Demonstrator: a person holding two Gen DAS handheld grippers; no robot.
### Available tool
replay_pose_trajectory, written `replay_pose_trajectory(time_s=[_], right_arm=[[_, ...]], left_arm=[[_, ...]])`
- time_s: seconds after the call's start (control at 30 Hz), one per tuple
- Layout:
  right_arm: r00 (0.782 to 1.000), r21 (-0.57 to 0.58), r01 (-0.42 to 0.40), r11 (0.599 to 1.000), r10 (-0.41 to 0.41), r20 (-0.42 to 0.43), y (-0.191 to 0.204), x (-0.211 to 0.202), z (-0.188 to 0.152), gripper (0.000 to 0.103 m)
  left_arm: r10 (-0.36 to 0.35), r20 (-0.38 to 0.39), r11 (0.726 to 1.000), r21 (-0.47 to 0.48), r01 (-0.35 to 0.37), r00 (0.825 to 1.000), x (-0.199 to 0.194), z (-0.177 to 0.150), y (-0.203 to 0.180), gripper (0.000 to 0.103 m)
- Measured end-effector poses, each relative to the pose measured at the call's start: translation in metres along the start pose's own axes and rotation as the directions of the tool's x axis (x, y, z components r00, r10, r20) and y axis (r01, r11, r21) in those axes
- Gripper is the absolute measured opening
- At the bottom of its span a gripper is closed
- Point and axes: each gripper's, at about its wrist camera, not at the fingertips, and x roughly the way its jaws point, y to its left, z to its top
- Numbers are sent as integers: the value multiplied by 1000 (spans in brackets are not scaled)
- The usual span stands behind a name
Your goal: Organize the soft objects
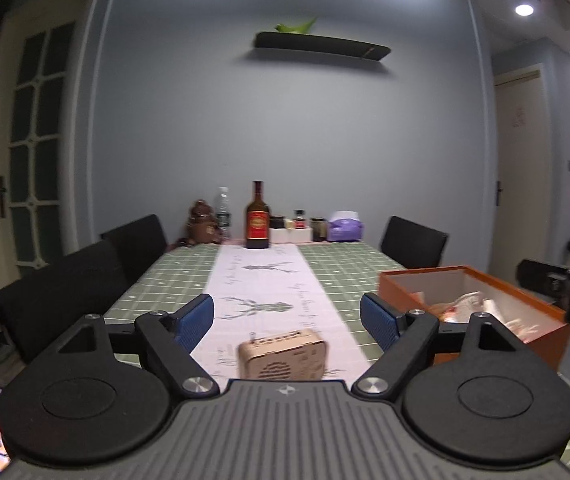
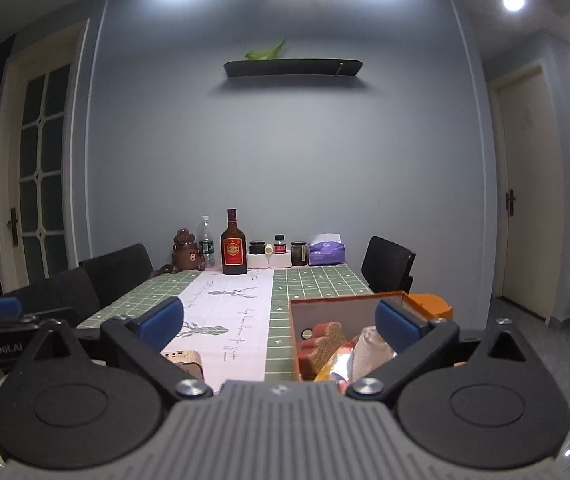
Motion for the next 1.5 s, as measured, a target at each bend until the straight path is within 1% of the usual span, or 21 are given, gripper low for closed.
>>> replay_pose_trajectory(time_s=[0.07,0.1,0.2,0.27,0.33,0.47,0.57,0.63,0.8,0.87,1.17,1.5], right_arm=[[1000,0,7,1000,-7,-1,4,-3,-11,100],[1000,-3,14,1000,-14,0,5,-5,-16,100],[1000,-9,27,1000,-27,5,12,-8,-35,100],[1000,-14,24,1000,-24,-10,16,-5,-46,100],[999,-28,19,999,-20,-36,20,-1,-55,100],[997,-49,30,998,-33,-75,20,3,-74,100],[992,-59,61,996,-68,-111,13,9,-88,100],[987,-46,77,996,-83,-139,6,14,-94,100],[978,4,100,995,-97,-182,-8,26,-102,100],[977,9,98,995,-95,-192,-8,31,-103,100],[971,9,64,998,-60,-231,-2,42,-110,100],[971,15,64,998,-58,-233,-1,43,-109,100]], left_arm=[[46,0,999,14,-46,999,-3,-10,2,97],[54,-7,998,16,-54,998,-4,-13,1,97],[36,-38,999,3,-36,999,-7,-29,6,98],[28,-71,999,-39,-30,997,-6,-40,8,98],[25,-98,998,-59,-31,995,-4,-49,9,98],[25,-134,999,-31,-30,991,0,-58,5,98],[9,-158,1000,-26,-13,987,7,-62,1,98],[-2,-178,1000,-18,-1,984,10,-68,-3,98],[-13,-234,1000,-8,12,972,26,-76,-11,98],[-5,-246,1000,-10,2,969,33,-78,-11,98],[-2,-297,1000,3,3,955,48,-85,-14,98],[5,-301,1000,16,0,953,50,-85,-15,98]])
